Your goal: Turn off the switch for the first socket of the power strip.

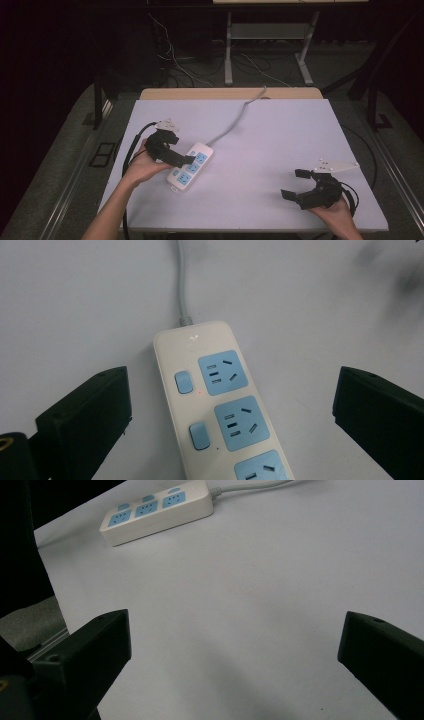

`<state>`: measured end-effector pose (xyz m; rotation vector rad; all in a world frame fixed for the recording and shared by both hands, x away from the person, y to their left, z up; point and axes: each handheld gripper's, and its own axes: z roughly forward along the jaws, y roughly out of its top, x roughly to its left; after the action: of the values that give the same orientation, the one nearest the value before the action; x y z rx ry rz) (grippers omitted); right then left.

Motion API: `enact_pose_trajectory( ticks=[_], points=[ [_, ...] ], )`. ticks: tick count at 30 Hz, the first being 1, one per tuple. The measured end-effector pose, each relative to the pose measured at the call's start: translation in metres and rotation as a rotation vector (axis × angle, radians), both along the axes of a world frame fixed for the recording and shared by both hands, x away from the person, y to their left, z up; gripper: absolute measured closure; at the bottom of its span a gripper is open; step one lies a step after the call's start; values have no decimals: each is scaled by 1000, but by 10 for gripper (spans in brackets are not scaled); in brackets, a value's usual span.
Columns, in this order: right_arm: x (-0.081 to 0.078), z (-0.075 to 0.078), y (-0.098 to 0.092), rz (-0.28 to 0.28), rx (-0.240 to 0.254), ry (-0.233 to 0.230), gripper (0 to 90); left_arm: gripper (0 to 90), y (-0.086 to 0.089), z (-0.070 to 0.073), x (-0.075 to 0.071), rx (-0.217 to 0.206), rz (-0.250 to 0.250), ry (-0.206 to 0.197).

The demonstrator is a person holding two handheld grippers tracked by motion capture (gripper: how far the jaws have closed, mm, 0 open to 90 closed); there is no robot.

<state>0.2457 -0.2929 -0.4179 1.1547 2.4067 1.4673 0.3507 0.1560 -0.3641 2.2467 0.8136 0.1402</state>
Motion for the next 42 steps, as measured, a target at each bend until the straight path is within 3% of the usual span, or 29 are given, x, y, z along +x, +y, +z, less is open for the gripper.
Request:
enact_pose_trajectory(
  ticks=[9,18,26,32,42],
  points=[
    [0,-1,0,0,-2,3,4,68,-6,0,11,54,-24,15],
    [-1,-1,-1,0,3,4,5,218,-10,1,23,88,-35,29],
    [0,-1,-1,0,4,4,4,488,-12,-1,34,129,-16,44],
    [0,-2,-2,2,5,8,4,705,-12,-10,44,124,-24,85],
    [0,-3,-2,5,6,10,5,889,-12,-21,54,122,-17,116]
  ],
)
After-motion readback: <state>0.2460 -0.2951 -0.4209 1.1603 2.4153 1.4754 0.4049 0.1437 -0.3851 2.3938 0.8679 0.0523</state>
